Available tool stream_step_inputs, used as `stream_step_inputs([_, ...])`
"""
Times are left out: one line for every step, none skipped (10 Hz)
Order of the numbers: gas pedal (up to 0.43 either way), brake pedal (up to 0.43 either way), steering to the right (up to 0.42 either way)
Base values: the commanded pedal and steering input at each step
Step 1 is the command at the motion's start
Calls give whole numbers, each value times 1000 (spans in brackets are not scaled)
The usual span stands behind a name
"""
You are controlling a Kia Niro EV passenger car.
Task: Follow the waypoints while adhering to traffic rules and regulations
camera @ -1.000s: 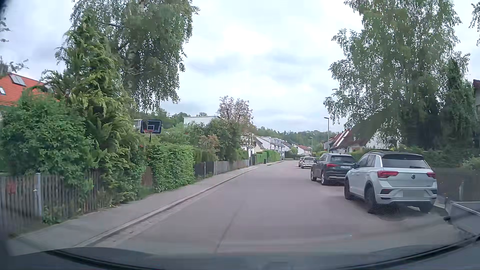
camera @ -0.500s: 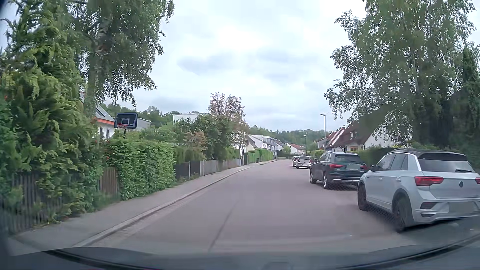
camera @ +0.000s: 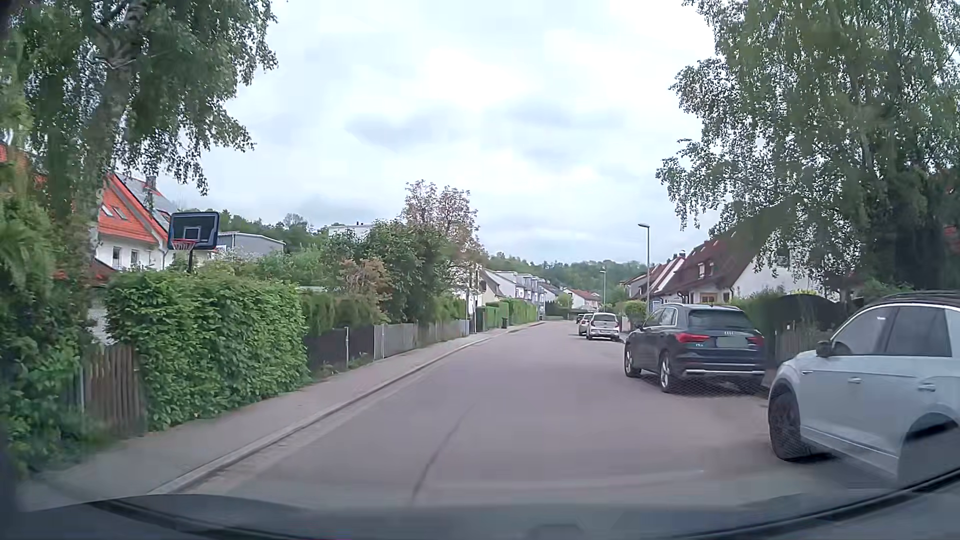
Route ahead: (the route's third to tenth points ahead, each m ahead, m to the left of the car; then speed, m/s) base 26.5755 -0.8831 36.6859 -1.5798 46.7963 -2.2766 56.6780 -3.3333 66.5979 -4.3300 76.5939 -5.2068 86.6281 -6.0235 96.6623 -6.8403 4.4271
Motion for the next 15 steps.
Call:
stream_step_inputs([87, 0, 28])
stream_step_inputs([87, 0, 29])
stream_step_inputs([87, 0, 33])
stream_step_inputs([87, 0, 36])
stream_step_inputs([87, 0, 37])
stream_step_inputs([87, 0, 36])
stream_step_inputs([98, 0, 34])
stream_step_inputs([98, 0, 32])
stream_step_inputs([98, 0, 32])
stream_step_inputs([98, 0, 32])
stream_step_inputs([59, 0, 32])
stream_step_inputs([0, 0, 32])
stream_step_inputs([0, 0, 32])
stream_step_inputs([0, 0, 32])
stream_step_inputs([0, 0, 32])
